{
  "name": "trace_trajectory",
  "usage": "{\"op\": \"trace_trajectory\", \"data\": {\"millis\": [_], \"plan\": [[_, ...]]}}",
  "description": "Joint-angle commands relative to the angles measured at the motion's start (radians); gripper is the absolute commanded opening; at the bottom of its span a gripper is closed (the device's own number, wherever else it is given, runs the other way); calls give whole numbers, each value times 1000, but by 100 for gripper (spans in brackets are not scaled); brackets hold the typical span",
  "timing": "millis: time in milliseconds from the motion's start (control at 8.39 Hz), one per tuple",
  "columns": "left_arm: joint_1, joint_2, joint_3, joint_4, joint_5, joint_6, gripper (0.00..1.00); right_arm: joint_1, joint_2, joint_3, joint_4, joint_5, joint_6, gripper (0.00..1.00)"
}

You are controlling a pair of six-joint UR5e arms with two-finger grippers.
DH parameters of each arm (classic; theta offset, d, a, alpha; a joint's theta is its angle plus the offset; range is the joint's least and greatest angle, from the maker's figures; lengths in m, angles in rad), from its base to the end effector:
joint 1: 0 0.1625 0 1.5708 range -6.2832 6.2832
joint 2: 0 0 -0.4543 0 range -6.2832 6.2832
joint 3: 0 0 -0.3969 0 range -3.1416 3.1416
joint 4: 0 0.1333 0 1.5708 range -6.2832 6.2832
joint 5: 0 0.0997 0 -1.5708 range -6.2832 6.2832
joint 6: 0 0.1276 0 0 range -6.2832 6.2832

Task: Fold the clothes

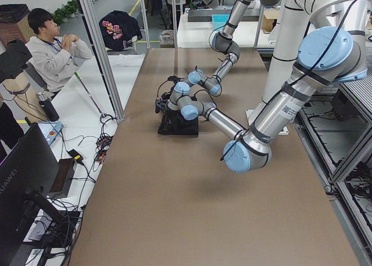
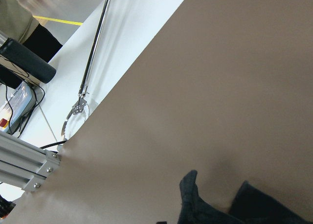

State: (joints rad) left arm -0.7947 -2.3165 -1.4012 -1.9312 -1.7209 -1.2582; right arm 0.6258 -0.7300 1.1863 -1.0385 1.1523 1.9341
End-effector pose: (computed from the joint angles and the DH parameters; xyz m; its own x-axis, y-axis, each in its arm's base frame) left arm 0.4801 -0.6522 0.2745 0.5861 -0.1630 -0.7937 0.4635 0.8709 0.1634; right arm -0.5781 -0.6462 0.2714 0.1286 0.4936 0.8601 -0.9158 0.3919 -0.0879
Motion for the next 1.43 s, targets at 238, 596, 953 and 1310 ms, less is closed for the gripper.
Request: {"op": "trace_trajectory", "data": {"millis": [238,596,953,1310], "plan": [[8,29,-56,1,-3,-1,100,6,8,60,-3,42,-63,93],[119,95,-169,3,29,-17,100,6,-152,286,-8,118,-139,94],[236,126,-205,5,107,-17,0,6,-160,291,-6,124,-147,94],[229,88,-121,-3,104,-12,0,6,-163,289,-6,124,-147,94]]}}
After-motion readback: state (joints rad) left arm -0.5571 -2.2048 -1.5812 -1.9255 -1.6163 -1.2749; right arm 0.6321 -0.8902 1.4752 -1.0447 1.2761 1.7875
